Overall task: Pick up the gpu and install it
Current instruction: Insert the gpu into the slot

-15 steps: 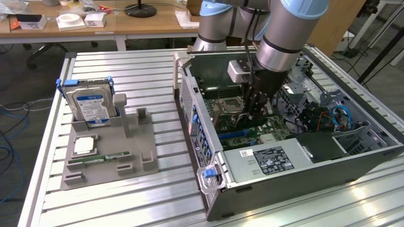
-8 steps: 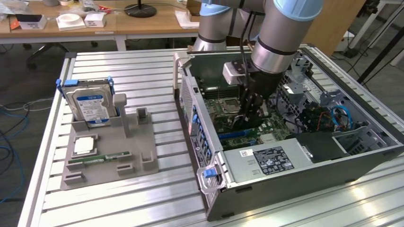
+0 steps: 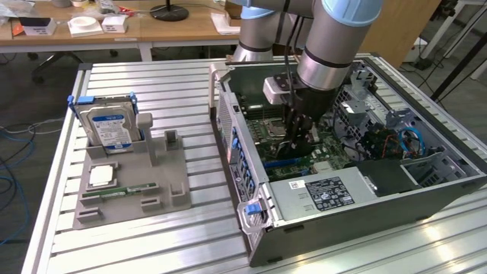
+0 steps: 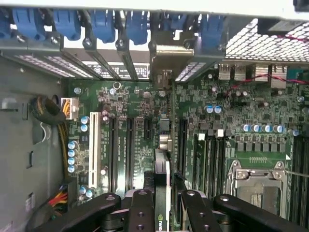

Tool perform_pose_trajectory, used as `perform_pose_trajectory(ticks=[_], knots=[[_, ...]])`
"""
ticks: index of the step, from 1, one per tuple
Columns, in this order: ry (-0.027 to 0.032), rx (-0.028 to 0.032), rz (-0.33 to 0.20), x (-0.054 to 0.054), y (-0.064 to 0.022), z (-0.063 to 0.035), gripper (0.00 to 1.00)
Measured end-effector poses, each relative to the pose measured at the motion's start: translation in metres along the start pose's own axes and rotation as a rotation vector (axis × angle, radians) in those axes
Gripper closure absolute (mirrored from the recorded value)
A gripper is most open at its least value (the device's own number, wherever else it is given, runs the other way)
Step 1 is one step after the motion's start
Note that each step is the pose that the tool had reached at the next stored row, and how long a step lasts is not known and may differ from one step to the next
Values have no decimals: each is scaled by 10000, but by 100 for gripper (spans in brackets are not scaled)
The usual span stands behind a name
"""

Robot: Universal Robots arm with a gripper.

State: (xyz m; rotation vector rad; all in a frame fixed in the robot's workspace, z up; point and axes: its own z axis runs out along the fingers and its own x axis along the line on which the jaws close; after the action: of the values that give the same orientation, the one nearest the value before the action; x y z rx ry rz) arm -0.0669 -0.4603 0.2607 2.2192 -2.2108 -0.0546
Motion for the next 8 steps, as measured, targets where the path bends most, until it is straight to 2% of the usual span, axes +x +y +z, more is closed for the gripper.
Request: perform_pose_trajectory(ticks=[8], knots=[[8,1,0,-35,18,42,74]])
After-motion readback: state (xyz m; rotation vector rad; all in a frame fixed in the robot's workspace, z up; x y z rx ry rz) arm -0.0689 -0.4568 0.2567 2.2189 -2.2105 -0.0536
